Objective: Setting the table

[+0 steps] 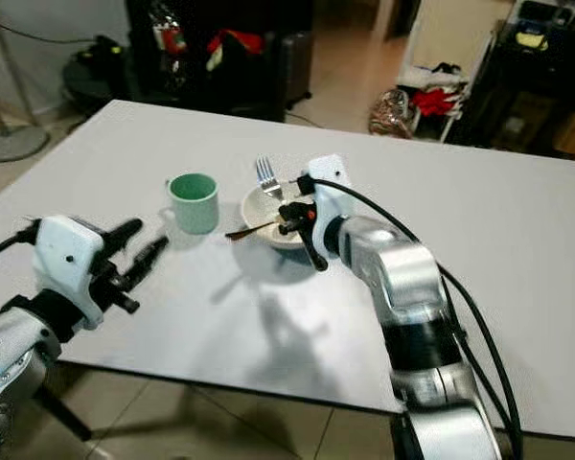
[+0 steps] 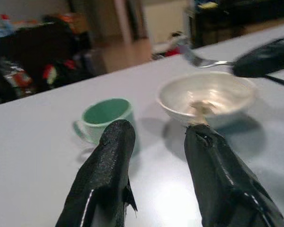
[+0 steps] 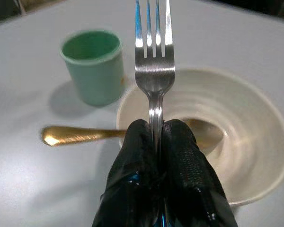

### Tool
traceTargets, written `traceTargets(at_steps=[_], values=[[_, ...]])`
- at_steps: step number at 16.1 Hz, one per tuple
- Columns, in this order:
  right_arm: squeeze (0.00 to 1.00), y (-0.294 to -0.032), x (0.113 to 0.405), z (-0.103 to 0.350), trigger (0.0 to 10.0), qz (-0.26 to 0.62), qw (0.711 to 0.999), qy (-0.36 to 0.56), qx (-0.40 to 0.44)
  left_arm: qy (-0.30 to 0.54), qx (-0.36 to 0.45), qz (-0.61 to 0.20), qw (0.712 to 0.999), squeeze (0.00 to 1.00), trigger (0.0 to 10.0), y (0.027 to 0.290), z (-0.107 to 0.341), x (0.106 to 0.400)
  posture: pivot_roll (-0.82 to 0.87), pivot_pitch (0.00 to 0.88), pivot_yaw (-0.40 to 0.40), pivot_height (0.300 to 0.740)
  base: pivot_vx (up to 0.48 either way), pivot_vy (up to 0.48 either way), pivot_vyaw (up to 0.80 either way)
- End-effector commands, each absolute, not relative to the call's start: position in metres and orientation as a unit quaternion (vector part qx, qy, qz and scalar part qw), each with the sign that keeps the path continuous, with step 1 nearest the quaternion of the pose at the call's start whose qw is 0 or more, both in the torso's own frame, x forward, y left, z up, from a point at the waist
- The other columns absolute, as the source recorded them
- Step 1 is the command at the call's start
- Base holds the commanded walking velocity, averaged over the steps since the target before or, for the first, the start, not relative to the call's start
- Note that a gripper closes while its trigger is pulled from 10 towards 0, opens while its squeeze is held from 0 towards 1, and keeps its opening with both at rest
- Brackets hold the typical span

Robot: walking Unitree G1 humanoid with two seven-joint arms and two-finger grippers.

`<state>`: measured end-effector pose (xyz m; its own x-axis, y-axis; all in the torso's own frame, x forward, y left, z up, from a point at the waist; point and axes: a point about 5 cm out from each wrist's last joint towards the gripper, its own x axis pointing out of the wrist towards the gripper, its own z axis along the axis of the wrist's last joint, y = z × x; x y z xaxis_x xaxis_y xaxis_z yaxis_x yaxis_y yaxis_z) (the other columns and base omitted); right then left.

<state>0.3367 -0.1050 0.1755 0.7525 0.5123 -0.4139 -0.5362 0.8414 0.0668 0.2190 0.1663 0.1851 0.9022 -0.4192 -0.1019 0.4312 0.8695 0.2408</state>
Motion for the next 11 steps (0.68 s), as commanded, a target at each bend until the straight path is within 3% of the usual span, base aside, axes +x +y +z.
traceTargets(at_steps=[1, 11], values=[[0.0, -0.104, 0.346, 0.179, 10.0, 0.279, 0.933, 0.223, -0.051, 0.028, 0.13, -0.24, 0.962, 0.0, 10.0, 0.163, 0.185, 0.22, 0.05, 0.0, -0.016, 0.74, 0.0, 0.0, 0.0], [0.0, -0.103, 0.383, 0.175, 10.0, 0.233, 0.908, 0.34, -0.075, 0.061, 0.135, -0.318, 0.936, 0.0, 10.0, 0.155, 0.178, 0.213, 0.05, 0.0, -0.022, 0.74, 0.0, 0.0, 0.0]])
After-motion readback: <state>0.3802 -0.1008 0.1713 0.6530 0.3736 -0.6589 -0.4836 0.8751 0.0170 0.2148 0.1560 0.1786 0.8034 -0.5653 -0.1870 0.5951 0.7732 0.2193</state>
